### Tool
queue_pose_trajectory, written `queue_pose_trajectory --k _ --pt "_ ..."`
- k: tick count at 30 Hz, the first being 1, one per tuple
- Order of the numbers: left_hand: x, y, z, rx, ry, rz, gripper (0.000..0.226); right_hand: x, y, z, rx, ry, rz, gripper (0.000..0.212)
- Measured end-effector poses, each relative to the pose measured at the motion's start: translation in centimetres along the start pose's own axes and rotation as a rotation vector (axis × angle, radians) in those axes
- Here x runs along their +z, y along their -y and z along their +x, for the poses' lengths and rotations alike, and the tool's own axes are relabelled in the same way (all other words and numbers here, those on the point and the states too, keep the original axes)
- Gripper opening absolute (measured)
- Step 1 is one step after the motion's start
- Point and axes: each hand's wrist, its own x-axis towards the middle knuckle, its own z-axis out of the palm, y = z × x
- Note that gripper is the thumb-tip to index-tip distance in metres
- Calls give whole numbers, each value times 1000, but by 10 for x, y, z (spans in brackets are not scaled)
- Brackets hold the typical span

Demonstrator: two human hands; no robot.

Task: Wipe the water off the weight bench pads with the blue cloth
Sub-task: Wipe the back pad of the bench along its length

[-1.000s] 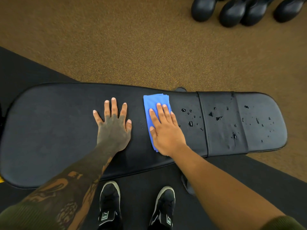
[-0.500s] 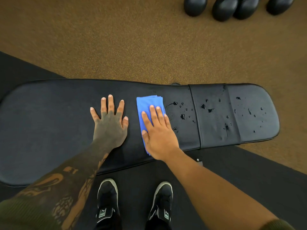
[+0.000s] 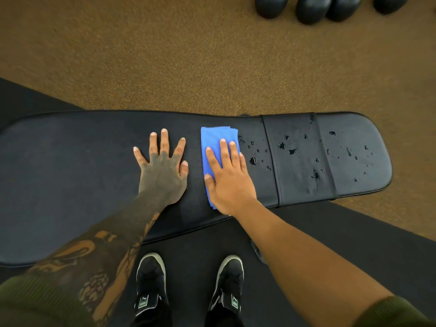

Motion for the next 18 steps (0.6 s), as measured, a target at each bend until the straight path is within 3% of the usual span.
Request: queue_pose_trajectory --k 3,11,18 --pt "1 -4 1 17 11 -8 59 -1 -19 -15 -43 -8 -4 63" --pt "4 -8 2 12 35 19 60 -10 -33 15 92 -33 24 61" --pt "4 -9 4 -1 36 44 59 -4 -33 -12 -41 -11 10 63"
